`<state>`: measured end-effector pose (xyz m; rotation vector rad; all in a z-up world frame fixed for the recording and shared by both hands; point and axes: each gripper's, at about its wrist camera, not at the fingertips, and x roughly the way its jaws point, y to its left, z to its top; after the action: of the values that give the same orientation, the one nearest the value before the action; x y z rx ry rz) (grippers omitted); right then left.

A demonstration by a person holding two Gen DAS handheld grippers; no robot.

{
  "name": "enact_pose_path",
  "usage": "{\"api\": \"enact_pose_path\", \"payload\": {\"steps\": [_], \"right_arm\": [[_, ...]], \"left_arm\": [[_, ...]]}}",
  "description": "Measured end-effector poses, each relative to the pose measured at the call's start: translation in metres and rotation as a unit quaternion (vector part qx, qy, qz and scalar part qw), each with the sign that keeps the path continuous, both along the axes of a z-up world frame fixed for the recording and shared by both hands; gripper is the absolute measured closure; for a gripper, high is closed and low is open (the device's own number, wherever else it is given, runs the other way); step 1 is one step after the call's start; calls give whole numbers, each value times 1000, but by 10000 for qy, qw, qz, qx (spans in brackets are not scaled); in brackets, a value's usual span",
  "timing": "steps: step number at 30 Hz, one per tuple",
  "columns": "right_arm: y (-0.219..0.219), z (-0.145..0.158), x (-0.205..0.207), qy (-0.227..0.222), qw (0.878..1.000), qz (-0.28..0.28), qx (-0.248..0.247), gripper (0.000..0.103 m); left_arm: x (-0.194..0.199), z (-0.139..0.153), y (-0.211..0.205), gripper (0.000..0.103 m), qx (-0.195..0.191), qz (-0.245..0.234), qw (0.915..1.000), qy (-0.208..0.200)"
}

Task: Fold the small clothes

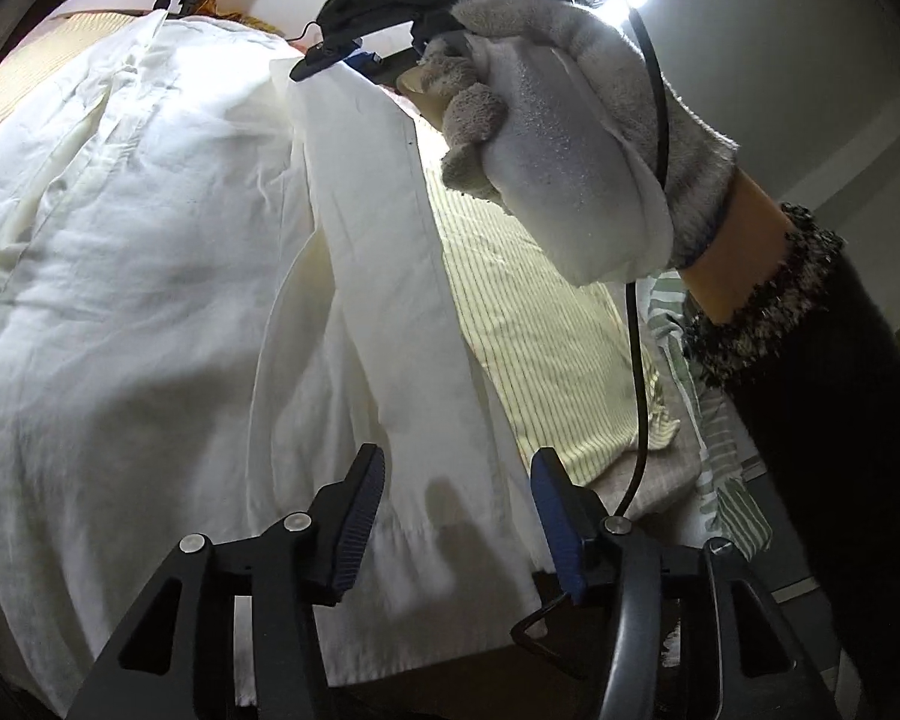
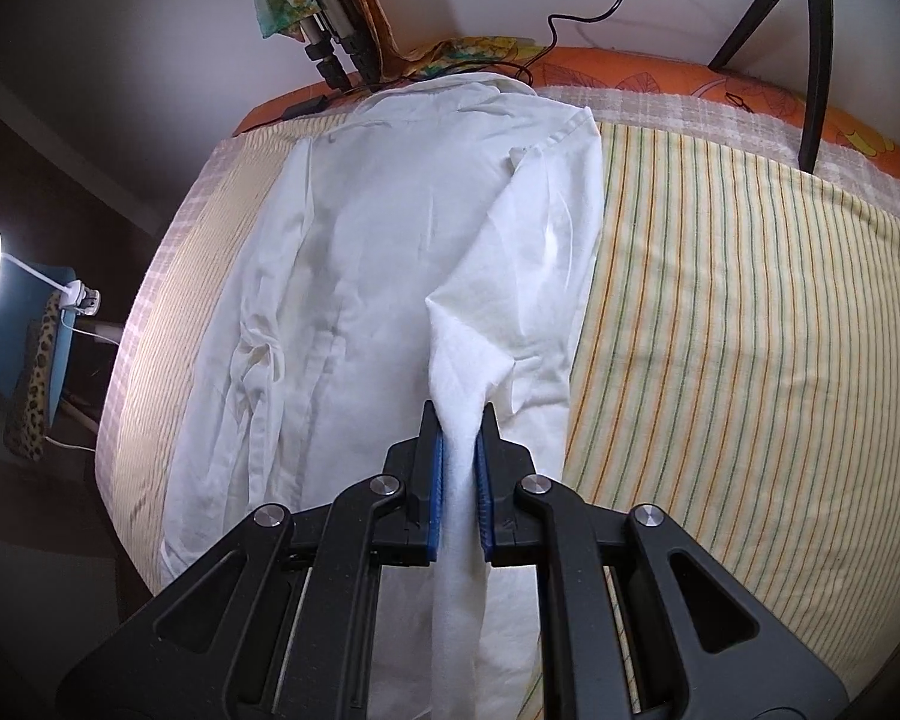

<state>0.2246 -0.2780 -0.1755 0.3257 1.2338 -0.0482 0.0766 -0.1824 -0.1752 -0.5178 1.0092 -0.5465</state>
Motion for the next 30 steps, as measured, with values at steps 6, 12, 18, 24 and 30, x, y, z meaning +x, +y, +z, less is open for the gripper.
{"api": "enact_pose_path", "payload": {"steps": [6, 12, 18, 24, 30], "right_arm": [[4, -7, 5, 83, 9999, -44, -66, 93], [6, -6, 5, 20, 9999, -63, -103, 93], [13, 7, 1, -143, 9997, -105, -187, 93], [40, 1, 11, -86, 9995, 40, -288, 93], [58, -24, 25, 73, 9994, 116, -308, 92]], "left_arm": [[10, 2, -15, 51, 508, -49, 9987, 34], [15, -12, -7, 97, 427, -92, 9989, 192], [0, -7, 25, 103, 86, 14, 9999, 110], [-9, -17, 68, 103, -122, 315, 9989, 327], [-11, -25, 93, 103, -112, 482, 9971, 572]]}}
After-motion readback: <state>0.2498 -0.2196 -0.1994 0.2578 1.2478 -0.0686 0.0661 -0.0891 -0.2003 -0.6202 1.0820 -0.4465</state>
